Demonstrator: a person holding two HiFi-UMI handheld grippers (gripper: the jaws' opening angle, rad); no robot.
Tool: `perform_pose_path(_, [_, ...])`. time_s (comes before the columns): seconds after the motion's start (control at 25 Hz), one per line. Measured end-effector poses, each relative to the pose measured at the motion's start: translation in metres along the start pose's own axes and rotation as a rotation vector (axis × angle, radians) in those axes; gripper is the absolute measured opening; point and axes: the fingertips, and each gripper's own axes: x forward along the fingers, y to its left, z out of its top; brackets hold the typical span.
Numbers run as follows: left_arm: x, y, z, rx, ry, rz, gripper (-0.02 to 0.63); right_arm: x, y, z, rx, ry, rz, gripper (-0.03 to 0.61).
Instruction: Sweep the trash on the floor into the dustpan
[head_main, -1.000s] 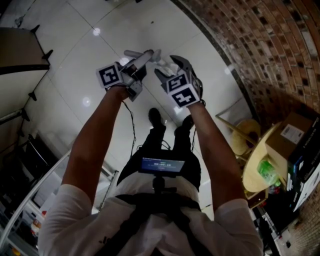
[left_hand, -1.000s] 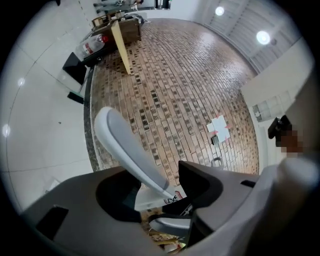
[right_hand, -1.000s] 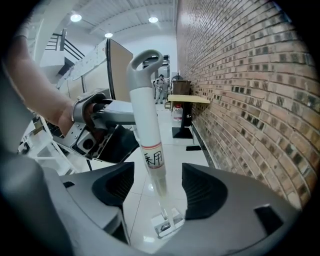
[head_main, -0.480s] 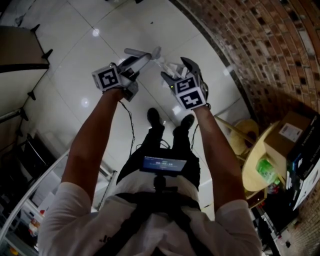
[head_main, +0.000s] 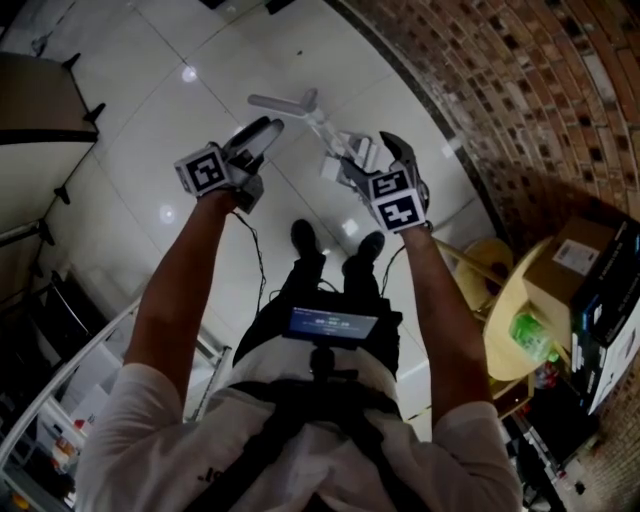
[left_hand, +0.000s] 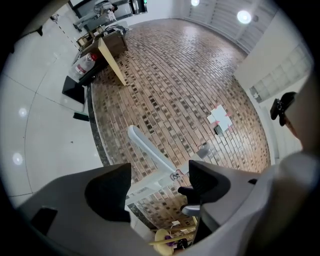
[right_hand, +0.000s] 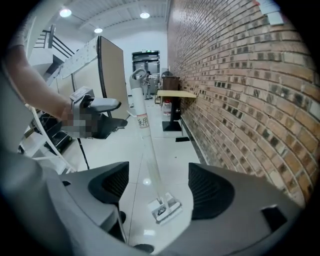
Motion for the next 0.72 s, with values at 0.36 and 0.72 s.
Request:
perform_pose_path(0.36, [-0.049,-0.035,-0.05,-0.078,0.003,-0.113,0.351,-0.051,-0.009,-0.047,0.118,0.023,-0.03,0.365])
perform_pose_path(0.72, [-0.069,-0.089,-0.097,-0.016,0.029,-0.177,0.124,-0.107,-0.011,-0.089,0.247,0.008,-0.069,0.258])
